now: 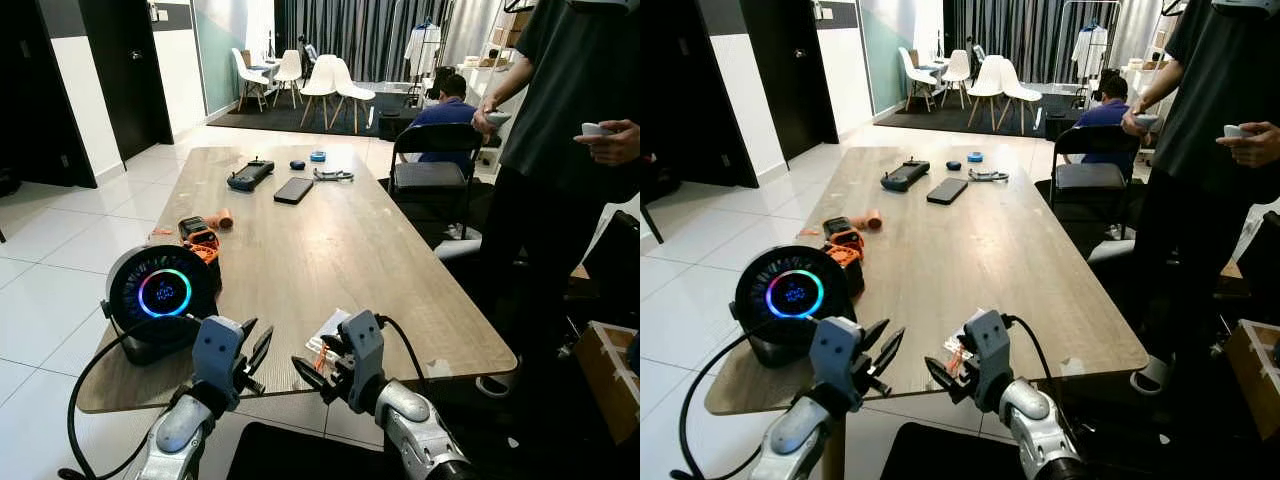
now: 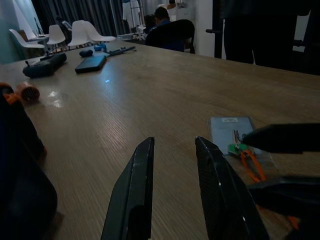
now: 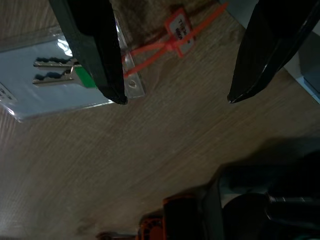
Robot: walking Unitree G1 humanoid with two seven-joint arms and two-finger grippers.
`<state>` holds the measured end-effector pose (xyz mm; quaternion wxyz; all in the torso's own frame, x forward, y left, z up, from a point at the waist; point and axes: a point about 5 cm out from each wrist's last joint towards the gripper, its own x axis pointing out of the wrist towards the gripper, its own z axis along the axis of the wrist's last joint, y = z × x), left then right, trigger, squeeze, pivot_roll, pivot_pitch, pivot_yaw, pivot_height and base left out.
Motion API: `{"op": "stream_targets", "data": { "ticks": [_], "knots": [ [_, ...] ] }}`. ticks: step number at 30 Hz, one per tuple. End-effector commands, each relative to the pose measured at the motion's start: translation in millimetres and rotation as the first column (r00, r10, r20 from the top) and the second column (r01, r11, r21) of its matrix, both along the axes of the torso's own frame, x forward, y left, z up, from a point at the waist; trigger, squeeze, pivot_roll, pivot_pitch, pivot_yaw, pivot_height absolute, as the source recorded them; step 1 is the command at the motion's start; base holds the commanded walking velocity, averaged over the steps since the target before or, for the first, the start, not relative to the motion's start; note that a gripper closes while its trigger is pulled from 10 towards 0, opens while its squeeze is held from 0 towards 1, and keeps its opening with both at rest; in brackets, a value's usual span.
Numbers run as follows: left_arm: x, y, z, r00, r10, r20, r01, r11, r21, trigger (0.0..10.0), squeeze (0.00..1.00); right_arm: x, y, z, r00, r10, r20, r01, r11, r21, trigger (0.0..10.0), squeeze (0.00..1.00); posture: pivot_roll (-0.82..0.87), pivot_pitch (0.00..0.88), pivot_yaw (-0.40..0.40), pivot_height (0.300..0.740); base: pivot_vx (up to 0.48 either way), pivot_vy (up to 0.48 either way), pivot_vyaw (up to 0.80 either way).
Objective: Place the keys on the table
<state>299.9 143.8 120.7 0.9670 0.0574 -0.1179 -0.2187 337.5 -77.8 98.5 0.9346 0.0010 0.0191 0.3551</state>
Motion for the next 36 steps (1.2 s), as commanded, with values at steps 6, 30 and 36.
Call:
{"op": "stream_targets", "data": {
  "ticks": [6,30,36],
  "knots": [
    [-2.3,2.3,0,1.0,-0.01,0.005,0.01,1.0,-0.002,10.0,0.0,-5.5,0.2,-8,0.999,0.025,-0.032,-0.026,0.999,-0.031,10.0,0.0,0.01,0.07,-0.021,0.74,0.0,0.0,0.0],
    [-5.4,2.0,2,0.999,-0.047,0.014,0.048,0.999,-0.015,10.0,0.0,-19.0,9.3,-15,0.991,0.124,-0.048,-0.127,0.989,-0.077,10.0,0.0,0.01,0.07,-0.016,0.74,0.0,0.0,0.0],
    [-5.8,0.7,2,0.998,-0.057,0.014,0.058,0.998,-0.015,10.0,0.0,-11.2,1.4,-15,0.998,0.032,-0.05,-0.037,0.994,-0.103,10.0,0.0,0.01,0.075,-0.015,0.74,0.0,0.0,0.0]
  ]
}}
